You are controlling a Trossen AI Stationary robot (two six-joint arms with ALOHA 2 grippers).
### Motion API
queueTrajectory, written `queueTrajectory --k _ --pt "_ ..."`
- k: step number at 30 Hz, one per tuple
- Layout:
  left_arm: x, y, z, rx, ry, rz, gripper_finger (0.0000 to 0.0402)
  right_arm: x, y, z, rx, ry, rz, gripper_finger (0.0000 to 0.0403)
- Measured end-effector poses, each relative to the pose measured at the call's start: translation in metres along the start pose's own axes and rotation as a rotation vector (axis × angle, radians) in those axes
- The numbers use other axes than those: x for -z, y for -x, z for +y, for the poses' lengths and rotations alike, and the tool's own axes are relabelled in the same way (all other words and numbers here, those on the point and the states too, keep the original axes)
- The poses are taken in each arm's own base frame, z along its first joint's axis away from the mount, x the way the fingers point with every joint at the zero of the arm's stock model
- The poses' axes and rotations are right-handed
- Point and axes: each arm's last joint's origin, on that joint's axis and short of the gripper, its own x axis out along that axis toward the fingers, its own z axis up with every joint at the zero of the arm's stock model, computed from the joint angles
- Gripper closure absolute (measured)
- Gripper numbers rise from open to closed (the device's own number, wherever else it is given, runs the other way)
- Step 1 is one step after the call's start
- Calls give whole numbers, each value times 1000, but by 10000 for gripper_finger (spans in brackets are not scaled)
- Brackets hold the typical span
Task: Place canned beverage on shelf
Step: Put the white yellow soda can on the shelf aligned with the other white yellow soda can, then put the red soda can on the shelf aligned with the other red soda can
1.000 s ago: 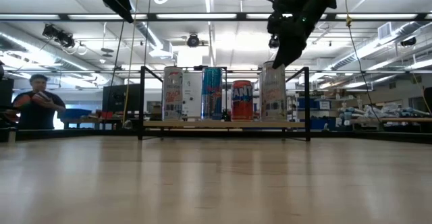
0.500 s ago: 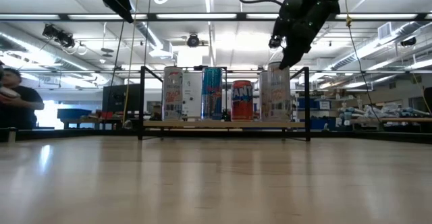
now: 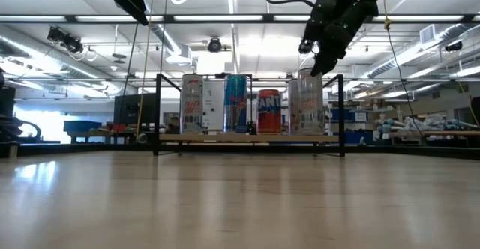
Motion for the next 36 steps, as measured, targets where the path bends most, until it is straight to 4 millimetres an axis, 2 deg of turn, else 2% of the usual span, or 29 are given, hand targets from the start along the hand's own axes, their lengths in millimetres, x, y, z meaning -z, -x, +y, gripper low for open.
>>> queueTrajectory --k 14,21,29,36 --pt "0 0 0 0 0 0 86 0 -2 1 27 -41 13 44" --pt "0 0 0 0 0 0 86 -3 -1 8 11 -28 10 35" --pt "0 0 0 -1 7 -1 86 -10 23 22 73 13 -80 35" --pt "0 0 0 -1 8 -1 86 -13 49 30 116 -93 -186 35"
